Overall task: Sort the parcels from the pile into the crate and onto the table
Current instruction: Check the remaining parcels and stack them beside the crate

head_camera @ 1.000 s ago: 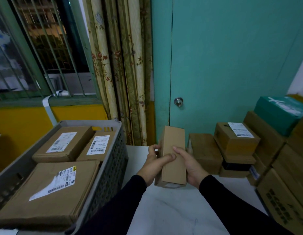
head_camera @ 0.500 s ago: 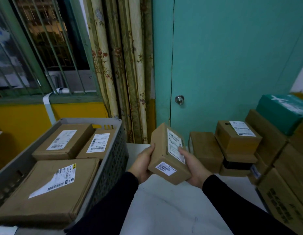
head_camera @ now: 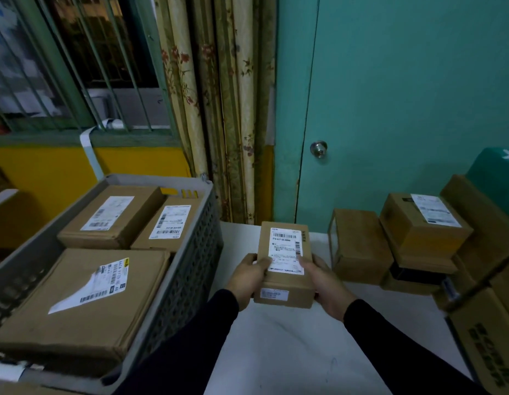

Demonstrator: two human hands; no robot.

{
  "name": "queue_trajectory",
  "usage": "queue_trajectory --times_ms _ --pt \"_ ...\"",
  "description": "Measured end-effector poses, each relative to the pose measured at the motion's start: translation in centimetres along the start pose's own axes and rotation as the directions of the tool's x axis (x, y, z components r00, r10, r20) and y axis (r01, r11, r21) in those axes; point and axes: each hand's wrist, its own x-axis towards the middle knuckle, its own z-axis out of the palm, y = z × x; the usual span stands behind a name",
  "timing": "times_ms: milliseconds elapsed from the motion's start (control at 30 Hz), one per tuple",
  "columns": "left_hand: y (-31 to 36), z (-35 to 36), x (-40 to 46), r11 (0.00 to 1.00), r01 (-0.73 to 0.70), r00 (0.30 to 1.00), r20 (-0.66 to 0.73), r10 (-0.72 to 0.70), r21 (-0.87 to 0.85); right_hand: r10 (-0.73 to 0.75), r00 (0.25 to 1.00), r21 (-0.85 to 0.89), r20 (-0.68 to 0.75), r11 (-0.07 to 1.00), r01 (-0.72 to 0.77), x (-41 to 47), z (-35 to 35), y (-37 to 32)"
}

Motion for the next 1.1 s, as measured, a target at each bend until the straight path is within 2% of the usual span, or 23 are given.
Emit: queue_trajectory --times_ms 267,533,700,867,1100 --pt "-3.9 -1.9 5.1 0.996 0.032 0.994 -0.105 -0.023 0.083 0.137 0.990 -0.176 0.040 0.976 -0.128 3.0 1.3 4.0" --pt "-6.6 -3.3 11.3 0.979 0.069 0.983 -0.181 -0.033 0.193 0.130 0.989 -0.253 0.076 0.962 -0.107 8.5 3.6 7.9" --pt "-6.4 -4.1 14.8 0.988 0.078 0.980 -0.190 -0.052 0.136 0.092 0.992 -0.262 0.091 0.963 -0.065 12.4 4.3 7.8" --pt "-5.6 -4.9 17.1 0.992 0.032 0.976 -0.218 -0.005 0.121 0.045 0.996 -0.310 0.078 0.951 -0.019 15.9 5.3 7.4" --pt "-7.0 -6.8 18.9 0.983 0.016 0.971 -0.236 0.028 0.184 0.118 0.976 -0.370 0.185 0.928 -0.043 17.2 6.7 8.8"
